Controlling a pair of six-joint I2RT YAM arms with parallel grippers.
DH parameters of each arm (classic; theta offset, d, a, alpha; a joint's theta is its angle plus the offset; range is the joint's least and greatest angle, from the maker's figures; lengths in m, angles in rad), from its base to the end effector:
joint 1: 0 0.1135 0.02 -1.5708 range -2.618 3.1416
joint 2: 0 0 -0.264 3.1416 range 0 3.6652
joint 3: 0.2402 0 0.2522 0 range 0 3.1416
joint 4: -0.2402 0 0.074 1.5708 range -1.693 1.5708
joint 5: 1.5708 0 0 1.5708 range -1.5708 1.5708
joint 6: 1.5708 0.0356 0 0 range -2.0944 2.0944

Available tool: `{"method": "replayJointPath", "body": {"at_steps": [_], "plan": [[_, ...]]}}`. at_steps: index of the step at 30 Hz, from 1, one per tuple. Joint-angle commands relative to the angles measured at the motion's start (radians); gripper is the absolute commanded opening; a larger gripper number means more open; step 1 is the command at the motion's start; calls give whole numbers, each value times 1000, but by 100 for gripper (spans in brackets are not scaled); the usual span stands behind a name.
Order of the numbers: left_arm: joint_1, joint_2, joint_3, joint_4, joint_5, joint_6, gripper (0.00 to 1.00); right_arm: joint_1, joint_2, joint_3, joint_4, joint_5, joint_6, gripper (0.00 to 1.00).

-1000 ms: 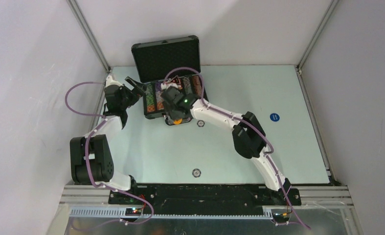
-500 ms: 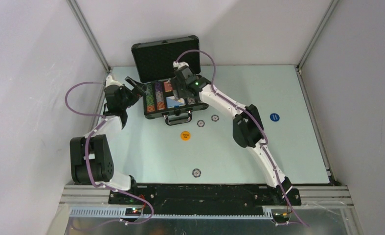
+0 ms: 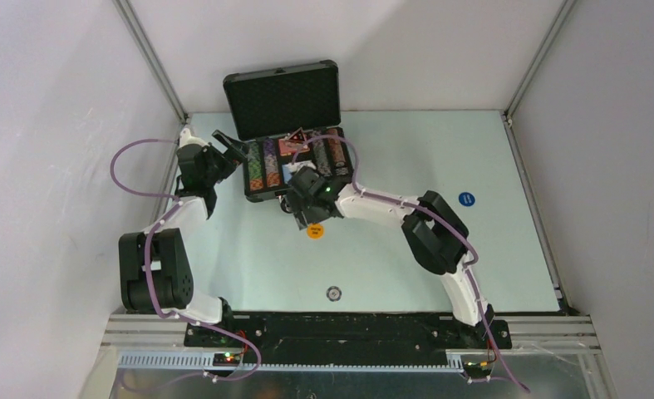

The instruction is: Pack up texas hold em set

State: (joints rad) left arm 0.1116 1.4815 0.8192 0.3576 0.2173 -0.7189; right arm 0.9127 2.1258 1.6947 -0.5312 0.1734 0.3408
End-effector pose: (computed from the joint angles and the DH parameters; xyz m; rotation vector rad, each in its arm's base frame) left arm 0.3291 0.0292 0.2405 -0.6304 1.8086 -0.6176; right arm 0.2918 0.3674 0.2005 -0.6488 2.4520 0.2884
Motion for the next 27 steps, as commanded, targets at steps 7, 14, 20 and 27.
{"method": "replayJointPath", "body": {"at_steps": [7,14,20,27], "plan": [[7,2,0,39,19,-11,98,66,20,-22,-1,27,82,73],[8,2,1,39,19,-13,98,65,34,-14,-25,63,72,73],[8,2,1,39,20,-13,98,56,58,-7,-30,41,74,70],[8,4,1,38,20,-13,98,54,83,-8,-35,24,76,65]]}}
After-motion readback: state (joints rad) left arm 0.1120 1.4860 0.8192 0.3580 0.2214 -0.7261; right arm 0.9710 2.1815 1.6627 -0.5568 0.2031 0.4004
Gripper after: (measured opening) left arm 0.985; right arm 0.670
